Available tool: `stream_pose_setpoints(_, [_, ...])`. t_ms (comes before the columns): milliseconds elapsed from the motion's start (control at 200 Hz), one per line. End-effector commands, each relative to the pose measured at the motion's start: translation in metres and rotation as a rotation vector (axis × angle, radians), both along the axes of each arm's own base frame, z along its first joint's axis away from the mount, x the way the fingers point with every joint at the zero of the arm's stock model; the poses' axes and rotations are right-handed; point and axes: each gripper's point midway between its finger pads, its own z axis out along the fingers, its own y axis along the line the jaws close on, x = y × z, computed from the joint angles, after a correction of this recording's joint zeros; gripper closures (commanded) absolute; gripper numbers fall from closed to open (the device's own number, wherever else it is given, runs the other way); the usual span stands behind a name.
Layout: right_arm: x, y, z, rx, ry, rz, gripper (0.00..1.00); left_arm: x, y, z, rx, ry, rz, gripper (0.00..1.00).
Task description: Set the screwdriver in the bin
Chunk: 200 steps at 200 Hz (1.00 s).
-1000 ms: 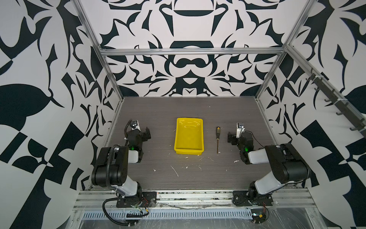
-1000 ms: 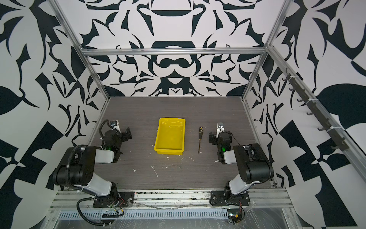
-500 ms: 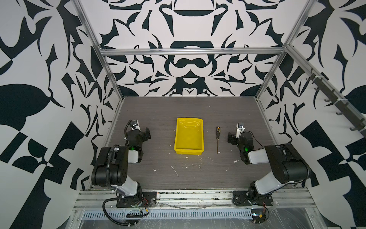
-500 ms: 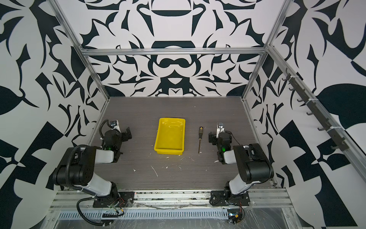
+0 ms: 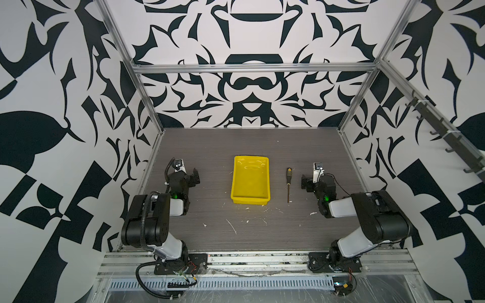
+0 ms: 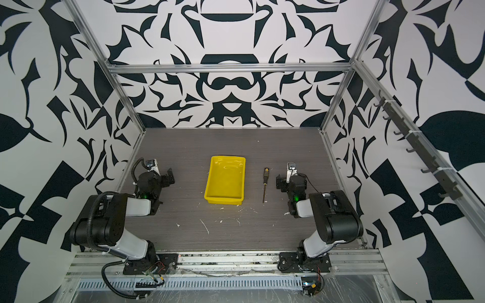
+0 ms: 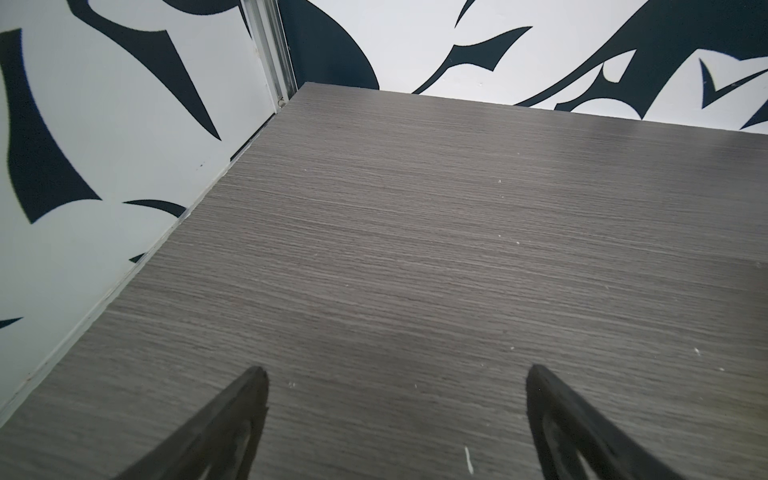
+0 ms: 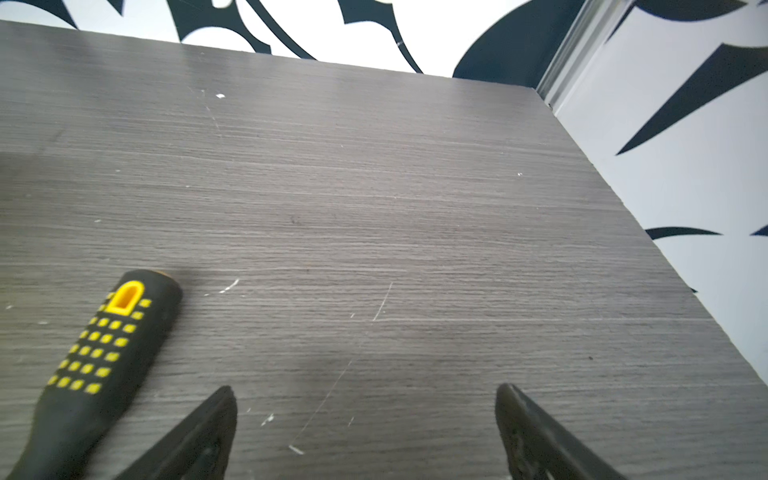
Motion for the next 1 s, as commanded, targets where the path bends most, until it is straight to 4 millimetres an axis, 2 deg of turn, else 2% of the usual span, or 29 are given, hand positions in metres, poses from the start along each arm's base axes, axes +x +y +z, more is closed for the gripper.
stream_pose_setpoints(0, [0.004,0.000,0.031,0.002,-0.097,-0.019,0.00,-0.003,-0.002,0.006,0.009,-0.031,-0.007,0.01])
stream_pose_setpoints(110, [-0.004,-0.006,0.051,-0.079,-0.074,-0.105,0.00,-0.003,-0.003,0.007,0.011,-0.036,-0.008,0.01])
stream_pose_setpoints(215, [-0.012,0.000,0.088,-0.165,-0.009,-0.168,0.00,-0.004,-0.004,0.009,0.018,-0.048,-0.013,0.01])
stream_pose_setpoints(275, [-0.015,0.004,0.101,-0.178,-0.016,-0.171,0.00,-0.006,-0.005,0.018,0.032,-0.075,-0.015,0.01])
stream_pose_setpoints(345, [-0.019,0.011,0.111,-0.163,-0.010,-0.172,0.00,-0.007,-0.008,0.036,0.059,-0.073,-0.010,0.01])
stream_pose_setpoints(395, [-0.025,0.010,0.119,-0.132,0.032,-0.189,0.00,-0.010,-0.021,0.046,0.041,0.015,-0.068,0.01])
stream_pose_setpoints(405, [-0.027,0.009,0.121,-0.131,0.041,-0.191,0.00,-0.012,-0.025,0.057,0.030,0.017,-0.087,0.01])
stream_pose_setpoints(415, [-0.028,0.009,0.123,-0.129,0.051,-0.192,0.00,-0.016,-0.028,0.057,0.017,0.058,-0.105,0.01])
stream_pose_setpoints(430, [-0.030,0.008,0.125,-0.126,0.068,-0.197,0.00,-0.018,-0.034,0.068,-0.005,0.080,-0.131,0.01])
stream_pose_setpoints(470, [-0.038,0.005,0.131,-0.107,0.095,-0.216,0.00,-0.031,-0.047,0.084,-0.056,0.178,-0.195,0.01])
stream_pose_setpoints(520, [-0.049,0.000,0.135,-0.066,0.120,-0.256,0.00,-0.042,-0.055,0.104,-0.113,0.189,-0.204,0.01])
stream_pose_setpoints(570, [-0.067,-0.018,0.128,-0.009,0.144,-0.386,0.00,-0.051,-0.061,0.116,-0.175,0.160,-0.193,0.01])
stream_pose_setpoints(625, [-0.092,-0.033,0.104,0.052,0.197,-0.514,0.00,-0.060,-0.071,0.121,-0.261,0.127,-0.207,0.01])
stream_pose_setpoints(690, [-0.098,-0.031,0.085,0.078,0.238,-0.485,0.00,-0.076,-0.077,0.114,-0.361,0.162,-0.203,0.01])
stream_pose_setpoints(755, [-0.099,-0.025,0.072,0.123,0.239,-0.462,0.00,-0.098,-0.085,0.098,-0.345,0.262,-0.259,0.01])
stream_pose_setpoints(805, [-0.097,-0.021,0.065,0.157,0.228,-0.447,0.00,-0.103,-0.080,0.087,-0.341,0.276,-0.228,0.01])
stream_pose_setpoints(890, [-0.095,-0.020,0.054,0.172,0.215,-0.449,0.00,-0.104,-0.056,0.068,-0.356,0.275,-0.058,0.01])
stream_pose_setpoints(995, [-0.093,-0.024,0.051,0.146,0.225,-0.480,0.00,-0.102,-0.043,0.072,-0.332,0.262,0.010,0.01])
